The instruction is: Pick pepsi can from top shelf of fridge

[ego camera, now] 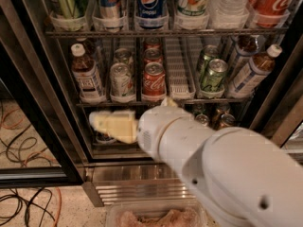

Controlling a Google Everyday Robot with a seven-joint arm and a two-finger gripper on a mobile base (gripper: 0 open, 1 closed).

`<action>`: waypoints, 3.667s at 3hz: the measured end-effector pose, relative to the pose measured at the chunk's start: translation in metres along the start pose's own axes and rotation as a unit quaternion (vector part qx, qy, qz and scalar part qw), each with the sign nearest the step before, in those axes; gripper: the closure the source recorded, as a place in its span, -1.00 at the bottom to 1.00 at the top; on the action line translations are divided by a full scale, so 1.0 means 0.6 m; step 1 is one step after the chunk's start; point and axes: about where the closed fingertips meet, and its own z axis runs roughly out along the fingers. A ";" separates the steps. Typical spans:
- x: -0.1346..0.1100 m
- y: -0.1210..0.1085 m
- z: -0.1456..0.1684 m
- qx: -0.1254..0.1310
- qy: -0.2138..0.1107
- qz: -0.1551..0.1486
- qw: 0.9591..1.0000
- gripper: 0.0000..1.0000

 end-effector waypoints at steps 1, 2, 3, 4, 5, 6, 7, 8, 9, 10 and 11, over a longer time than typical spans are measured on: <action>-0.061 -0.090 -0.018 0.056 -0.078 0.061 0.993 -1.00; -0.055 -0.132 -0.035 0.086 -0.093 0.071 0.989 -1.00; -0.057 -0.115 -0.029 0.074 -0.091 0.052 0.992 -1.00; -0.064 -0.111 -0.027 0.084 -0.100 -0.008 0.991 -1.00; -0.064 -0.049 0.011 0.057 -0.087 -0.093 0.990 -1.00; -0.065 -0.013 0.028 0.038 -0.082 -0.111 0.990 -1.00; -0.065 -0.015 0.028 0.039 -0.082 -0.111 0.990 -1.00; -0.075 -0.016 0.028 0.048 -0.103 -0.120 0.986 -1.00; -0.067 0.074 0.051 0.013 -0.143 -0.171 0.975 -1.00; -0.048 0.096 0.074 0.003 -0.185 -0.188 0.964 -1.00; -0.060 0.048 0.072 0.036 -0.213 -0.179 0.960 -1.00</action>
Offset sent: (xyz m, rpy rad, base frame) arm 0.0305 -0.0443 0.0259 0.1243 -0.0604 -0.1555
